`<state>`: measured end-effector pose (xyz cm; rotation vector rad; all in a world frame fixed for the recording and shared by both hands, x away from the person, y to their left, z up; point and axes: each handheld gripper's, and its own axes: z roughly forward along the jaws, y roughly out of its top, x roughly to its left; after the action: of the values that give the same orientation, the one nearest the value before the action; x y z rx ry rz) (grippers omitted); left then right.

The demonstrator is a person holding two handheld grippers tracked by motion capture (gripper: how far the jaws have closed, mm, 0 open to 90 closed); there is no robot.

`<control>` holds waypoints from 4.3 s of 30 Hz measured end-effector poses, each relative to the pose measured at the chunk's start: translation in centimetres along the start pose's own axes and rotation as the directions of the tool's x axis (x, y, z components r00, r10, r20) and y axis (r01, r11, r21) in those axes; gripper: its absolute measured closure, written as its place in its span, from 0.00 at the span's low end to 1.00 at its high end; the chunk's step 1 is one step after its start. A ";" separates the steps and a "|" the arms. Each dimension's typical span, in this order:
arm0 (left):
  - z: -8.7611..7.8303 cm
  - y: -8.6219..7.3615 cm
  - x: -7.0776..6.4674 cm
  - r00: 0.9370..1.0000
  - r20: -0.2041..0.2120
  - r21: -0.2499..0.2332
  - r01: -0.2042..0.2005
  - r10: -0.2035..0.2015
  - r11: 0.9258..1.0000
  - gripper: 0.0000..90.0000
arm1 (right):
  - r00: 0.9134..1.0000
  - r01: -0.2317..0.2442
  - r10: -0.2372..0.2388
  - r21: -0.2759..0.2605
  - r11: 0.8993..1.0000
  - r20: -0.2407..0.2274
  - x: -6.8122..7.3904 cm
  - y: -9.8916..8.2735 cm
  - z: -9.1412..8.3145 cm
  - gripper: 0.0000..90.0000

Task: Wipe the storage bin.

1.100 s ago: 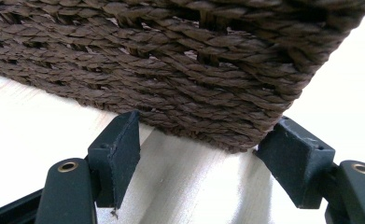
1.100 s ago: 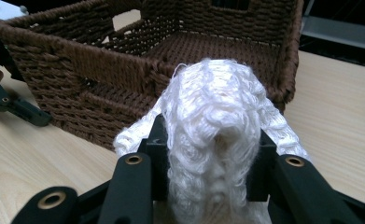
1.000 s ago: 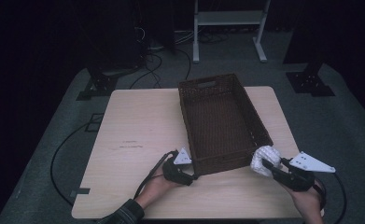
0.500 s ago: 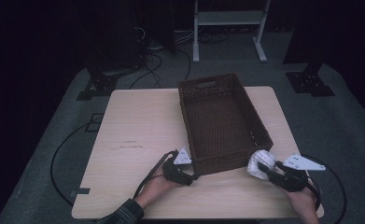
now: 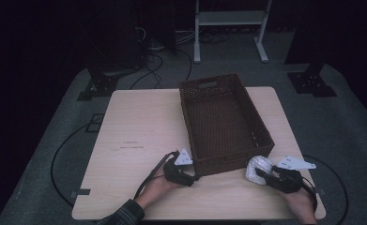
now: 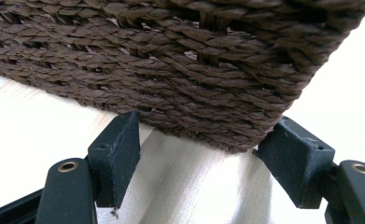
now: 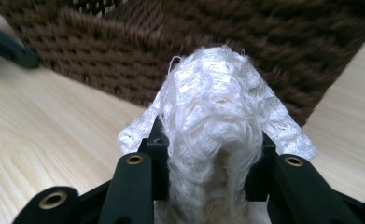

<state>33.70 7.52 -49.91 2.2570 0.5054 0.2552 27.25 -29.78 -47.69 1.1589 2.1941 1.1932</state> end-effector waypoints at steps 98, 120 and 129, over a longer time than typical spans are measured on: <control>0.0 0.0 0.0 1.000 -0.001 -0.001 0.001 -0.001 1.000 0.33 | 0.987 0.094 -0.109 -0.129 0.987 -0.115 3.6 3.2 -0.9 0.70; 0.0 0.0 0.0 1.000 0.000 -0.001 0.003 -0.003 1.000 0.33 | 0.974 0.121 -0.152 -0.188 0.975 -0.165 4.9 5.0 -0.7 0.71; 0.0 0.0 0.0 1.000 0.000 -0.001 0.003 -0.003 1.000 0.33 | 0.970 0.144 -0.164 -0.120 0.982 -0.178 5.5 4.1 0.8 0.71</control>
<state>33.66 7.49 -49.92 2.2554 0.5092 0.2537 26.51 -23.71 -44.47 0.8465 2.2767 1.3812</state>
